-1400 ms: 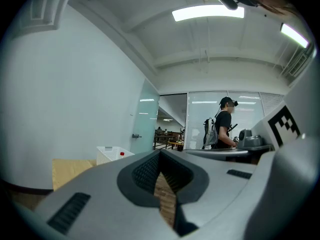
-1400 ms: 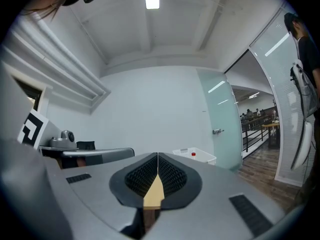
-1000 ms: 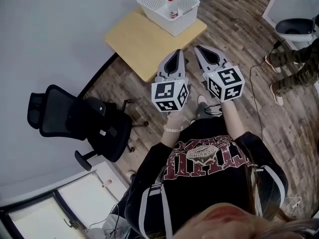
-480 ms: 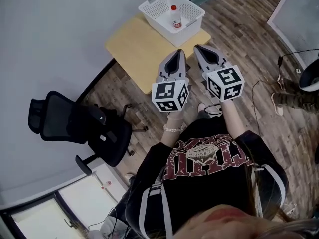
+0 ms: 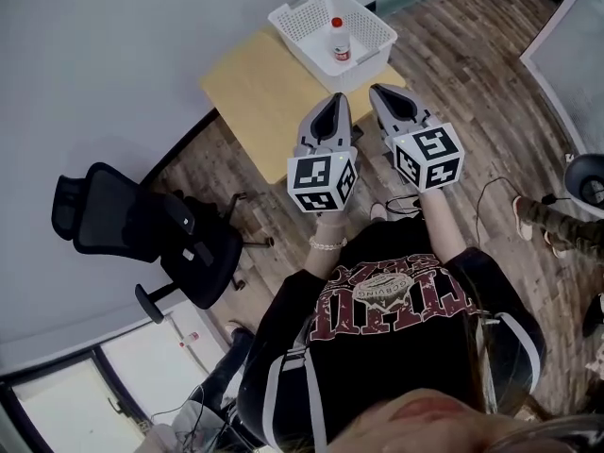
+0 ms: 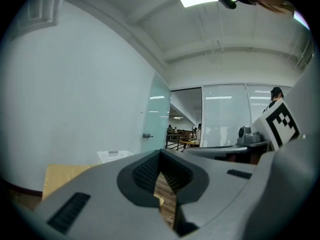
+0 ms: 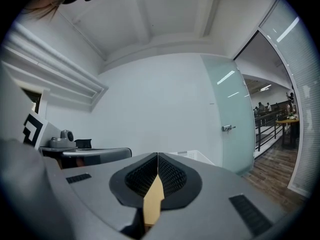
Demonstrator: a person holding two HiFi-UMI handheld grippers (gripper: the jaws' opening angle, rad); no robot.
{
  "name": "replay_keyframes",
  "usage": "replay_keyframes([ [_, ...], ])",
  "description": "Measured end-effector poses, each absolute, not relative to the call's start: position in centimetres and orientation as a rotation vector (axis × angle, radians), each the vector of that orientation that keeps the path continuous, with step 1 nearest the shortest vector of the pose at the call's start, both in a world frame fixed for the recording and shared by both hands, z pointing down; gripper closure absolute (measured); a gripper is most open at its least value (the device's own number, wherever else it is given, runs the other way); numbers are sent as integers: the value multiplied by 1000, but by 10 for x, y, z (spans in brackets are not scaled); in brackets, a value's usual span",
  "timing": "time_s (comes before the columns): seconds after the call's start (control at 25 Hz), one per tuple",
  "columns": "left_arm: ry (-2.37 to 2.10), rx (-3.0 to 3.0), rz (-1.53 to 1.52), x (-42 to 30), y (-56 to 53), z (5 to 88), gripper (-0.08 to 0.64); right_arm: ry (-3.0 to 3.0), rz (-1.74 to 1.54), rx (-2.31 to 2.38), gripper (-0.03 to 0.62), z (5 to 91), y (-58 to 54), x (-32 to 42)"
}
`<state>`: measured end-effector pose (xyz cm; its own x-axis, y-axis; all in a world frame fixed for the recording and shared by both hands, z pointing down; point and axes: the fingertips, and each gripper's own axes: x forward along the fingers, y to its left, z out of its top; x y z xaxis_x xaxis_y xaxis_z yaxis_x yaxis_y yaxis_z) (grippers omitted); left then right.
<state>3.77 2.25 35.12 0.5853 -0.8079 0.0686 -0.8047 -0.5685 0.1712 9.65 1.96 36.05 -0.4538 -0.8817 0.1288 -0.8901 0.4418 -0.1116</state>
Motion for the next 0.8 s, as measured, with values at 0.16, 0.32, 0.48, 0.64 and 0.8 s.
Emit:
replay_keyframes([
  [0.16,-1393,2607,-31,41,15,355,514,-2638,255,1589,574,363,9,103],
  [0.32,-1403,2587,-30,42,8,360,514,-2640,257,1578,574,366,0,105],
  [0.48,-1407,2568,-32,42,-2,364,512,-2634,266,1574,574,370,-9,106],
  [0.64,-1405,2563,-37,41,-13,367,512,-2627,269,1585,574,371,-20,107],
  [0.8,-1392,2559,-46,37,-33,372,512,-2612,272,1607,574,376,-37,108],
])
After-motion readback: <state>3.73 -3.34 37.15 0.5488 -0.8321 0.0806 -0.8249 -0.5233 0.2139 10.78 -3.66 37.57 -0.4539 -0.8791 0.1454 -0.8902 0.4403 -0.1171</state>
